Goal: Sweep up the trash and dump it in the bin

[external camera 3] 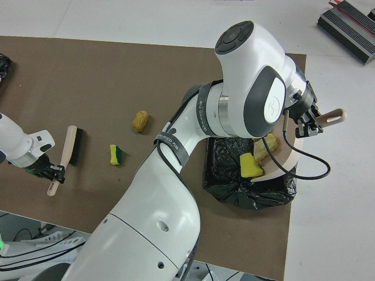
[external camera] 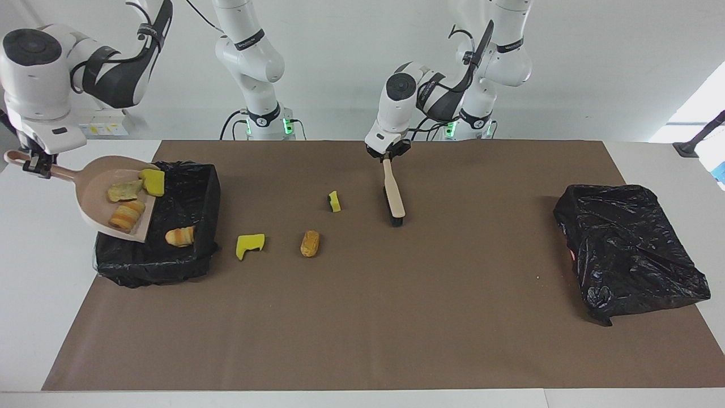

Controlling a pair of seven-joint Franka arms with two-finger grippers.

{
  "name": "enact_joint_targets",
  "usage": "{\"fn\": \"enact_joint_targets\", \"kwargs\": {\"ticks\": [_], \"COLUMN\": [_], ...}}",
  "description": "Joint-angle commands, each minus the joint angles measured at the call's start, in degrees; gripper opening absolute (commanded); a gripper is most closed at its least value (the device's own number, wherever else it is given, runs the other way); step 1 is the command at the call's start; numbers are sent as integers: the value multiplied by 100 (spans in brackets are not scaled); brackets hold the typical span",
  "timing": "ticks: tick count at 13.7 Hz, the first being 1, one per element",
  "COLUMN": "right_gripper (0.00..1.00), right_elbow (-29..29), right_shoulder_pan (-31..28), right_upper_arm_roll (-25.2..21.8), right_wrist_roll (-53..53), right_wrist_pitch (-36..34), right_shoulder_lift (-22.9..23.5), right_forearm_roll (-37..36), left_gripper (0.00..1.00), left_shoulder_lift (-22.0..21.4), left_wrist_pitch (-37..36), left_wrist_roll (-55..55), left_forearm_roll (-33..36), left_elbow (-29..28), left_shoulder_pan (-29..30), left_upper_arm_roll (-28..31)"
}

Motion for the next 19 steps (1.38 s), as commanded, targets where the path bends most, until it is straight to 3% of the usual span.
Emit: {"fn": "enact_joint_targets", "kwargs": {"ticks": [1,4,6,9,12,15,19], "right_gripper": [0,0,0,0,0,0,0], "right_elbow": [-489,-218,142,311,206,74,12], "right_shoulder_pan": [119,138,138,146,138,593,1348], "right_upper_arm_roll": [63,80,97,133,106,159,185], "right_wrist_roll": [413,282,-25,8,349,1745,3553], "right_wrist_pitch": [27,-140,-272,-421,-683,-1352,-1538], "right_shoulder_lift": [-431,-431,-431,-422,-510,-615,-668], "right_forearm_roll": [-474,-843,-843,-581,1139,1598,2390], "left_gripper": [55,72,100,100,100,100,100], "left_shoulder_lift": [-41,-41,-50,-85,-216,-435,-945], "left_wrist_pitch": [147,104,-1,-317,-424,-914,-1776], "left_wrist_roll": [-102,-85,-85,-67,203,852,2364], "left_forearm_roll": [102,102,102,268,594,603,603], "left_elbow": [-88,-80,-45,174,395,798,1001], "left_shoulder_pan": [-42,-33,-7,343,1019,1714,2680], "left_upper_arm_roll": [37,45,63,89,107,107,116]}}
